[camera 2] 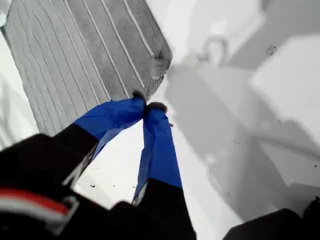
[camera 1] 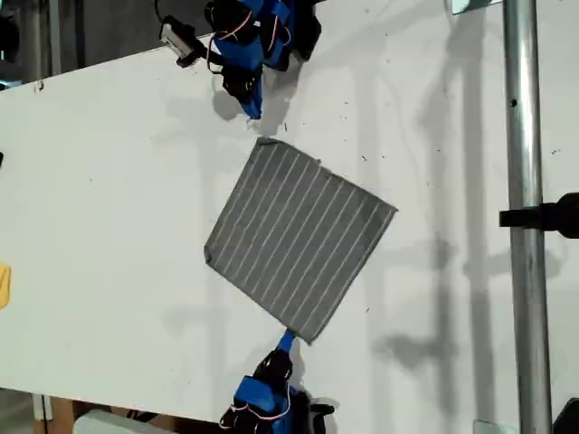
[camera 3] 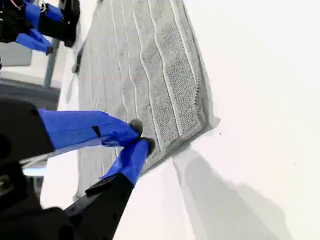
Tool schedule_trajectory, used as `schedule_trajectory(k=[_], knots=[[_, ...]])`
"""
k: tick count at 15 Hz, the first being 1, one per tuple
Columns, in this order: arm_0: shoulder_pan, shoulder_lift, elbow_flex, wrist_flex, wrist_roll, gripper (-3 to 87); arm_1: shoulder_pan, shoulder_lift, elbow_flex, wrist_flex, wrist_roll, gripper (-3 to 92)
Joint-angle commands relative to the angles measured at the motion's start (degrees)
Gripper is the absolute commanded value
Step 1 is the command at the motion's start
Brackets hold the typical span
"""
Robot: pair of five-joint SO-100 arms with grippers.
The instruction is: Grasp corners of a towel and fold twice.
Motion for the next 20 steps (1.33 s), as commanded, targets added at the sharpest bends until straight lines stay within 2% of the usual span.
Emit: schedule_trajectory(k=[1, 13, 14, 17, 20], knots=[[-6.06, 0.09, -1.85, 2.2, -38.76, -2.8, -11.78, 0.44, -1.58, -1.67, 0.44, -0.3], [-6.24, -0.26, -4.22, 3.34, -39.2, -2.9, -12.92, -0.79, -5.1, -1.49, -1.23, -0.3], [-6.24, -2.02, -8.61, 3.87, -38.06, -2.9, -13.27, -5.36, -10.02, -1.05, -2.64, -0.3], [-4.66, -32.34, -34.28, 7.47, -34.89, -2.9, -14.94, -25.31, -28.48, -1.93, -6.94, -0.3], [-2.37, -43.42, -50.89, 11.07, -31.99, -2.9, -20.48, -45.26, -49.83, 0.7, -9.58, -0.3]])
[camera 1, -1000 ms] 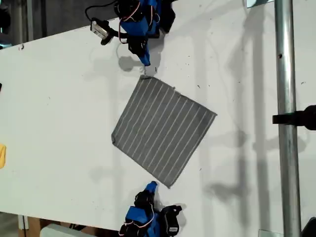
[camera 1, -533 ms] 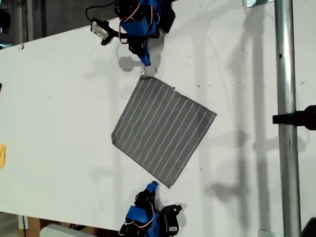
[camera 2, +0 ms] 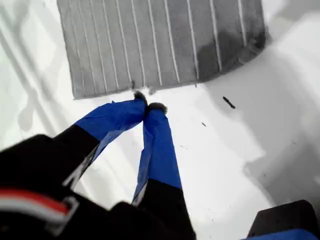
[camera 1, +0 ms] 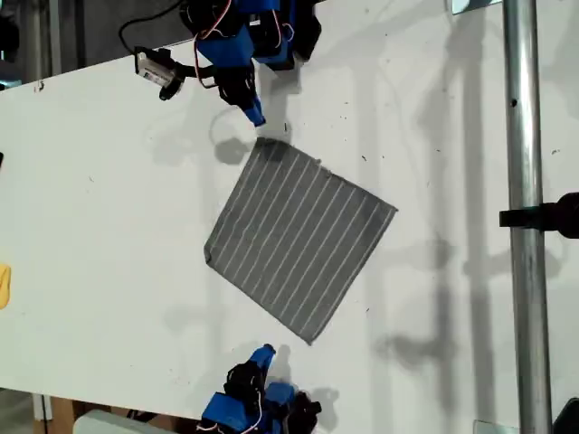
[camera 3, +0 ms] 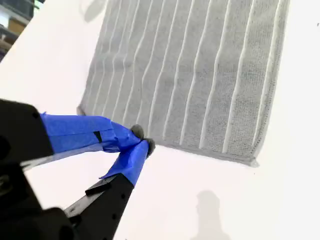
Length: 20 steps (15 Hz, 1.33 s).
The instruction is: Grasp corners of a towel and fold twice.
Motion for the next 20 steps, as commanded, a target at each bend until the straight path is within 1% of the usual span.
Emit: schedule_trajectory(k=[1, 3, 5, 7, 9, 11, 14, 16, 18, 20], knots=[[2.02, -6.33, -11.95, 2.99, 1.05, -2.9, -5.71, -15.47, -20.04, 2.11, -1.49, -0.3], [3.52, -11.16, -18.02, 5.8, 1.23, -2.9, -12.48, -29.79, -36.21, 5.19, -1.67, -0.3], [5.1, -15.12, -22.68, 7.38, 1.41, -2.9, -19.51, -44.91, -53.79, 8.7, -1.67, -0.3], [6.24, -18.46, -26.46, 8.61, 1.14, -2.9, -24.79, -56.07, -66.18, 8.88, -1.58, -0.3], [7.56, -21.88, -28.83, 8.44, 1.32, -2.9, -27.95, -63.46, -72.77, 6.06, -1.41, -0.3], [8.17, -23.91, -29.62, 7.91, 1.67, -2.9, -29.27, -67.85, -75.76, 0.62, -1.49, -0.3], [8.35, -24.08, -29.09, 7.56, 1.23, -2.9, -28.83, -70.05, -75.85, -3.25, -0.88, -0.2], [8.79, -24.08, -28.3, 6.86, 0.79, -2.9, -28.74, -70.75, -75.85, -6.24, -1.23, 7.6], [9.05, -24.08, -27.51, 6.15, 0.44, -2.9, -29.0, -73.56, -74.97, -9.49, -1.32, 3.7], [9.14, -24.08, -27.25, 6.06, 0.35, -2.9, -29.44, -79.1, -74.88, -13.54, -1.67, 2.3]])
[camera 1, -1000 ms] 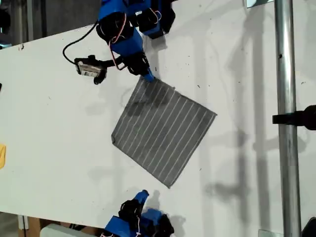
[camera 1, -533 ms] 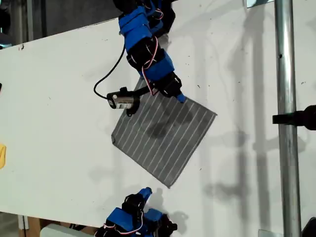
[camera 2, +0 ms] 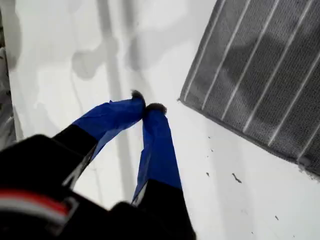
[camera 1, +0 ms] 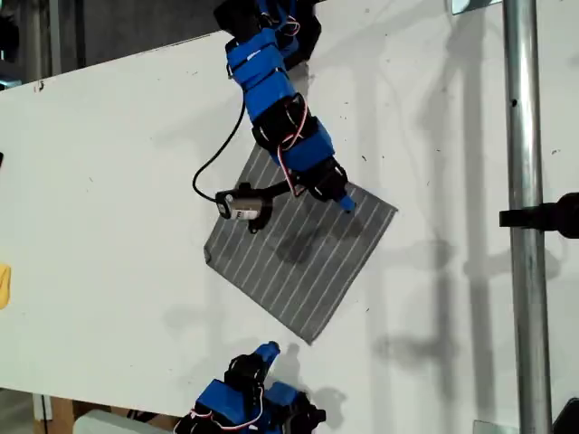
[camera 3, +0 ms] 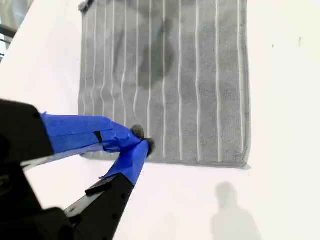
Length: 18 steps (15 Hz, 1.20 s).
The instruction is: Grasp corners of a towel and fold twice.
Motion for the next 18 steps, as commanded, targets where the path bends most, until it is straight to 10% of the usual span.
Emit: schedule_trajectory(k=[1, 11, 18], knots=[[0.88, 0.09, -0.35, -1.05, -0.53, -2.9, -0.79, -3.6, -2.55, -4.31, -0.88, 1.7], [3.52, 7.56, 6.77, -1.49, -3.69, -2.9, 0.44, -29.71, -1.67, -20.04, -1.41, -0.2], [4.04, 7.38, 7.47, -2.64, -3.6, -2.9, -5.63, -12.04, 22.59, -12.13, 8.61, -0.2]])
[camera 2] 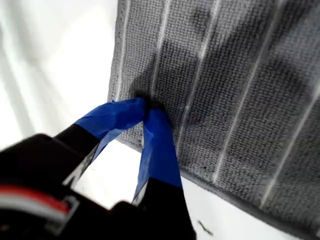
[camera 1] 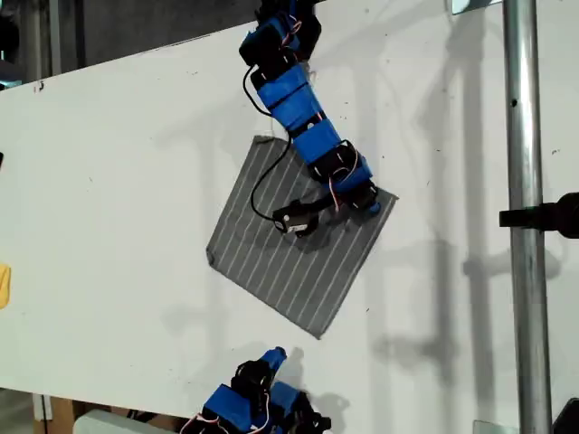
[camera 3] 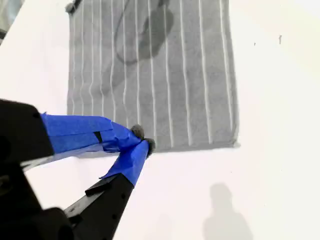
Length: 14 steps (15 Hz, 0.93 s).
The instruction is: Grasp corners of a towel and fold twice.
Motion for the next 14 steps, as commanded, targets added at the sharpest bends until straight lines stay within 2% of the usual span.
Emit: schedule_trajectory(k=[1, 4, 7, 9, 14], knots=[[0.53, 0.26, -0.09, -1.76, -0.26, -2.9, -2.37, 8.96, 9.14, 3.69, 3.96, -0.2], [0.62, -0.26, -0.18, -2.55, -0.09, -2.9, -2.99, 17.93, 20.39, 6.24, 7.47, -0.2], [0.79, -0.44, -0.26, -2.64, -0.26, -2.9, -2.02, 26.63, 29.27, 3.52, 8.44, -0.2], [0.79, -0.53, -0.44, -2.81, -0.09, -2.9, -2.72, 26.37, 24.26, 4.39, 6.68, -0.2], [0.44, -0.79, -0.09, -3.43, 0.0, -2.9, -5.45, 29.0, -0.35, 17.49, -1.67, -0.2]])
